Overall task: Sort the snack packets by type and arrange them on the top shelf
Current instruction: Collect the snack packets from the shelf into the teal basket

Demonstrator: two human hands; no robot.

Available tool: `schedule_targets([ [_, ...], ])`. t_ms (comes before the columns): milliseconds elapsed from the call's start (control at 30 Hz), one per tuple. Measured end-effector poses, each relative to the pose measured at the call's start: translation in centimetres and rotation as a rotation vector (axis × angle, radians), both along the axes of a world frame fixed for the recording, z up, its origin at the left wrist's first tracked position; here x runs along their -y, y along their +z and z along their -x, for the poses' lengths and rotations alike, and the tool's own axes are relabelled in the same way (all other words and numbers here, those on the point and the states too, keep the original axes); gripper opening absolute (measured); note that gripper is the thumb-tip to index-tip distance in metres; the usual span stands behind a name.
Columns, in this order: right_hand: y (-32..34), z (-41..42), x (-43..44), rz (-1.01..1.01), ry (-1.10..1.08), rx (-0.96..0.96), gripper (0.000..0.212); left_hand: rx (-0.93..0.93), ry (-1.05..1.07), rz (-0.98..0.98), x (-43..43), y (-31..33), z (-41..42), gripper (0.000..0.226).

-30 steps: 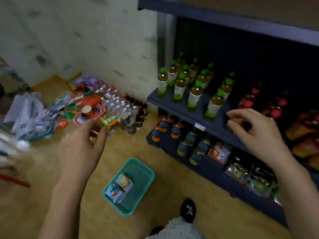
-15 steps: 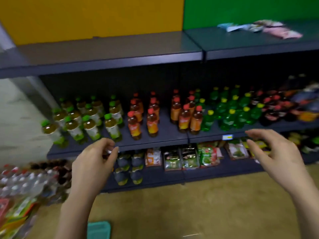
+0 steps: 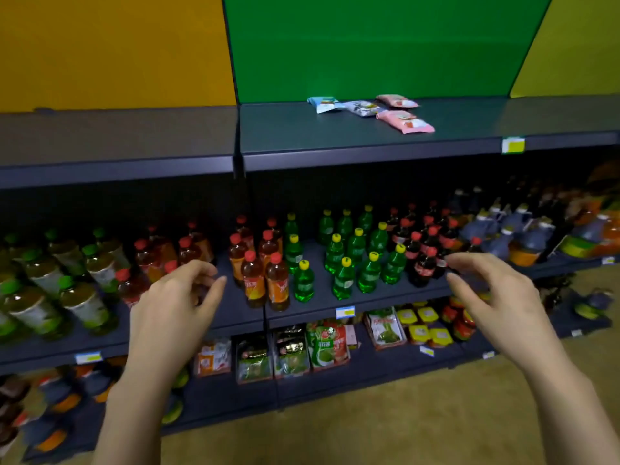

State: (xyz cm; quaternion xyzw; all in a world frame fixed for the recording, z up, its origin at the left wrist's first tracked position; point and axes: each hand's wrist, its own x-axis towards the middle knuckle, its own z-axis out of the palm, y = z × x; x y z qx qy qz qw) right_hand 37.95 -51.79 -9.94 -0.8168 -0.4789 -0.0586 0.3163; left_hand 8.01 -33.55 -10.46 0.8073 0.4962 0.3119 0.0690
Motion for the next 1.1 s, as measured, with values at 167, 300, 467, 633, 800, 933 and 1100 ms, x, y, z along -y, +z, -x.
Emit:
schedule_targets([
  [167,-0.9,-4.2,-4.4,0.004,0.097,-0.045,0.028,-0.047,0.005,0.007,-2.0,0.3,-3.8,0.015],
  [300,-1.6,-7.5,-8.2,-0.026,0.156,-0.066,0.027,0.020,-0.034,-0.005,-4.1,1.3,-8.0,0.011],
  [467,1.9,-13.1,-14.3,-0.109,0.198,0.013,0.021,0.096,-0.093,-0.091,-7.9,6.0,-14.5,0.023],
  [633,7.3,-19.1,-21.1,-0.195,0.185,0.086,0.021,0.089,-0.097,-0.159,-14.0,9.8,-22.4,0.019],
  [800,11.1,-23.8,-28.7,-0.135,0.229,0.011,0.022,-0.158,-0.043,-0.139,-21.6,11.8,-30.5,0.028],
  [933,12.4,-26.9,-34.8,0.002,0.230,-0.020,0.028,-0.450,0.001,-0.020,-27.0,13.0,-36.1,0.044],
  [1100,12.5,-28.8,-40.6,0.258,0.189,0.015,0.047,-0.453,0.056,0.239,-32.2,12.8,-40.1,0.070],
])
